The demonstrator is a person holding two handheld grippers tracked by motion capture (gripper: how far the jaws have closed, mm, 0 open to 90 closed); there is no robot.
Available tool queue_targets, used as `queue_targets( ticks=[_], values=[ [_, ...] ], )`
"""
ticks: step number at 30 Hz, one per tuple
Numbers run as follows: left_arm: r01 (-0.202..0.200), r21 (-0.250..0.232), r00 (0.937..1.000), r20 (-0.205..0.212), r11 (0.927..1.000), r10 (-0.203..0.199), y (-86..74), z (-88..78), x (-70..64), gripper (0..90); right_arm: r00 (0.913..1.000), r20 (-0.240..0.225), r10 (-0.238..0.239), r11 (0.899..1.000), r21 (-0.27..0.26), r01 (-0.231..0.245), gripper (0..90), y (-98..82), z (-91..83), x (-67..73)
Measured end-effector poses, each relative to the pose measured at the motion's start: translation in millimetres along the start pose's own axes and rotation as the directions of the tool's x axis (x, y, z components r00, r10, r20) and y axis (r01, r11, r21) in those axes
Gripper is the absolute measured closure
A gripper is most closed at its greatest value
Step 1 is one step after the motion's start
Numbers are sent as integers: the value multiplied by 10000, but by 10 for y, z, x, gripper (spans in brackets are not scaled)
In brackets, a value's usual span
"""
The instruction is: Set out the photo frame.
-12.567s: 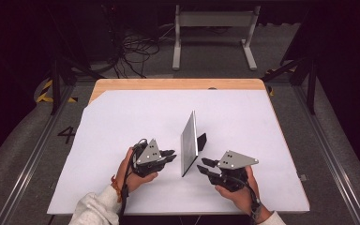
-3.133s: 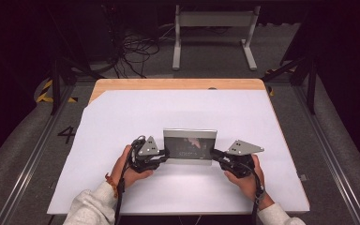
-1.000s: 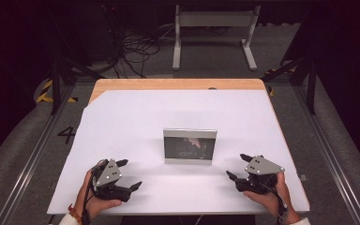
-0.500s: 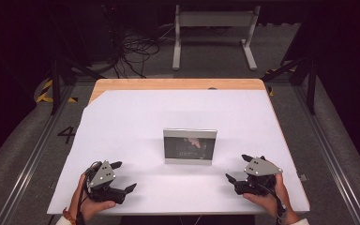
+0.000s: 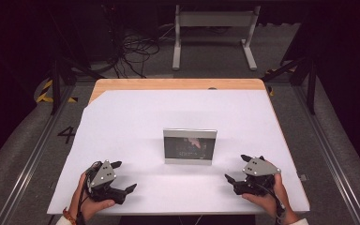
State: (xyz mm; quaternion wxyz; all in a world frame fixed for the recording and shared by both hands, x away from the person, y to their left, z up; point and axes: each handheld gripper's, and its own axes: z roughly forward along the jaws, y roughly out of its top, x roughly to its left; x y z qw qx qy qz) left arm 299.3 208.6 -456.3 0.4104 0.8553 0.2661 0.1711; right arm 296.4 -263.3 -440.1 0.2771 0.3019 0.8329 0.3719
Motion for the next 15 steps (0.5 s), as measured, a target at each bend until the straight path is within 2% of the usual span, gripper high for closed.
queue_targets(
  ticks=[15],
  values=[
    [20,15,10000,24,10000,-20,12,28,10,86,10000,-68,-26,10000,37,26,143,-5,5,-1]
  ],
)
